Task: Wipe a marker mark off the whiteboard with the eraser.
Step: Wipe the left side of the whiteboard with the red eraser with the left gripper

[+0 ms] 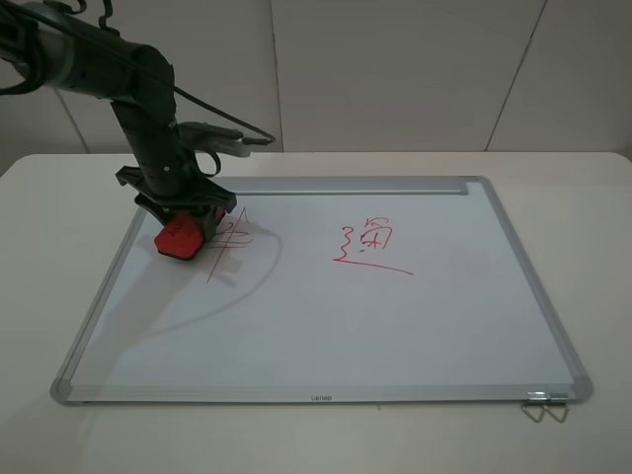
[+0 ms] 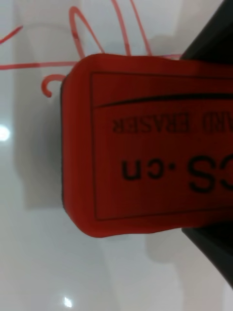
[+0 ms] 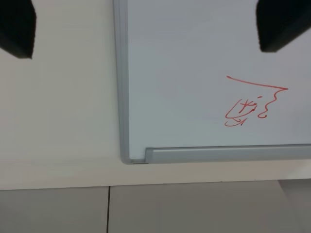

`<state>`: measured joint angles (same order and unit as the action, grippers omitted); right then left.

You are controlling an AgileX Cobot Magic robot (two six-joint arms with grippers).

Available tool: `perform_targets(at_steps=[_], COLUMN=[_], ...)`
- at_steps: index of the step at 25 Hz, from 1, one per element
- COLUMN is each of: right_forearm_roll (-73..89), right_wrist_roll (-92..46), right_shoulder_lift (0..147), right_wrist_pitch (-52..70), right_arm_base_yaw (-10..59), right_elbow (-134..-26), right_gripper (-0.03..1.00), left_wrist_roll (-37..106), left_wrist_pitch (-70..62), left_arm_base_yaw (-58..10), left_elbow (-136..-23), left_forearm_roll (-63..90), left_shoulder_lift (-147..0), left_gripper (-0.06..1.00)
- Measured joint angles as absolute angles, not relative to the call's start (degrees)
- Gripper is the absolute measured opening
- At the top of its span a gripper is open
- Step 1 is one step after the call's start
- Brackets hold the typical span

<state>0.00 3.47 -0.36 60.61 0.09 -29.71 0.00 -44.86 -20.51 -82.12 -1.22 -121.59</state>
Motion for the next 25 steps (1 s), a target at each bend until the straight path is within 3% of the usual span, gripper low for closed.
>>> perform_targets(at_steps=[25], right_forearm_roll=[-0.3], right_wrist_roll=[3.5], right_shoulder_lift=[-0.4], right_wrist_pitch=[60.6], right_arm_base_yaw=[0.1], right_elbow=[-29.7], right_gripper=[0.83], left_wrist_roll=[2.2], left_wrist_pitch=[-42.0], left_arm_base_yaw=[-20.6], left_elbow=[-82.0], left_forearm_roll=[1.6], left_shoulder_lift=[-125.2], left_gripper=[0.57])
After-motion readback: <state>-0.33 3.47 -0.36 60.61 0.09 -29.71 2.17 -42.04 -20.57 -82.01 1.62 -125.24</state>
